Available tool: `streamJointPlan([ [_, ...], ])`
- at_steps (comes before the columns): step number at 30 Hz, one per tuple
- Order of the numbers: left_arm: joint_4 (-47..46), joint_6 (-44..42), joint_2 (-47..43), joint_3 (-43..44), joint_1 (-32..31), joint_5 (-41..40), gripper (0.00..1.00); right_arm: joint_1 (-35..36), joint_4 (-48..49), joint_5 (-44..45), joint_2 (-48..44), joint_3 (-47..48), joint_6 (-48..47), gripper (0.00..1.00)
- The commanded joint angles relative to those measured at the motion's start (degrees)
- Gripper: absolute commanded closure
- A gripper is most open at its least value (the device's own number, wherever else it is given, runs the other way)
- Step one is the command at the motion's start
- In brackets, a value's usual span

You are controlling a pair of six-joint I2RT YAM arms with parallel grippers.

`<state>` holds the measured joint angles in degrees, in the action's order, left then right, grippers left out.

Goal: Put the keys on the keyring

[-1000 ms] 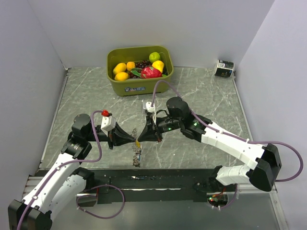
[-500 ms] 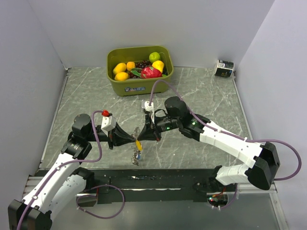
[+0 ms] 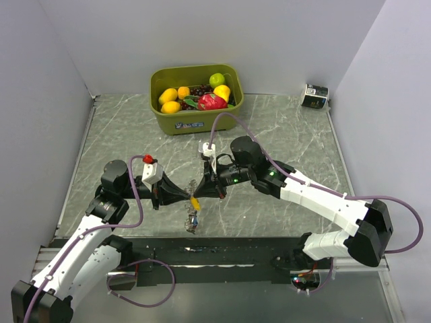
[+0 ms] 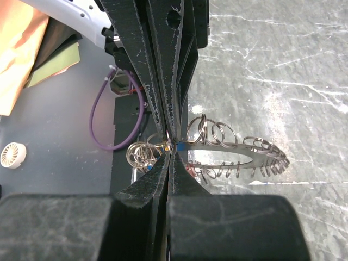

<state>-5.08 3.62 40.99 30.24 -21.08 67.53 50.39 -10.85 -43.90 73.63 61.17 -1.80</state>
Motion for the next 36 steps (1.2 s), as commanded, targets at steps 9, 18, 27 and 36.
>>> streamJointPlan([
  [9, -2.4, -1.2, -1.5, 2.9, -0.3, 0.7, 0.99, 0.3, -1.0, 3.3, -1.8, 1.4, -1.4, 1.00],
  [18, -2.2, -1.5, -1.5, 2.9, -0.4, 0.3, 0.99, 0.3, -0.5, 3.2, -2.6, -0.2, -1.0, 1.00],
  [27, -2.8, -1.2, -2.1, 2.8, -0.3, 0.1, 0.99, 0.4, -0.8, 2.9, -1.8, -0.3, -0.8, 1.00],
  [36, -3.4, -1.2, -2.5, 2.5, -0.4, -0.4, 0.99, 0.2, -0.9, 4.3, -2.5, -1.9, -1.4, 1.00],
])
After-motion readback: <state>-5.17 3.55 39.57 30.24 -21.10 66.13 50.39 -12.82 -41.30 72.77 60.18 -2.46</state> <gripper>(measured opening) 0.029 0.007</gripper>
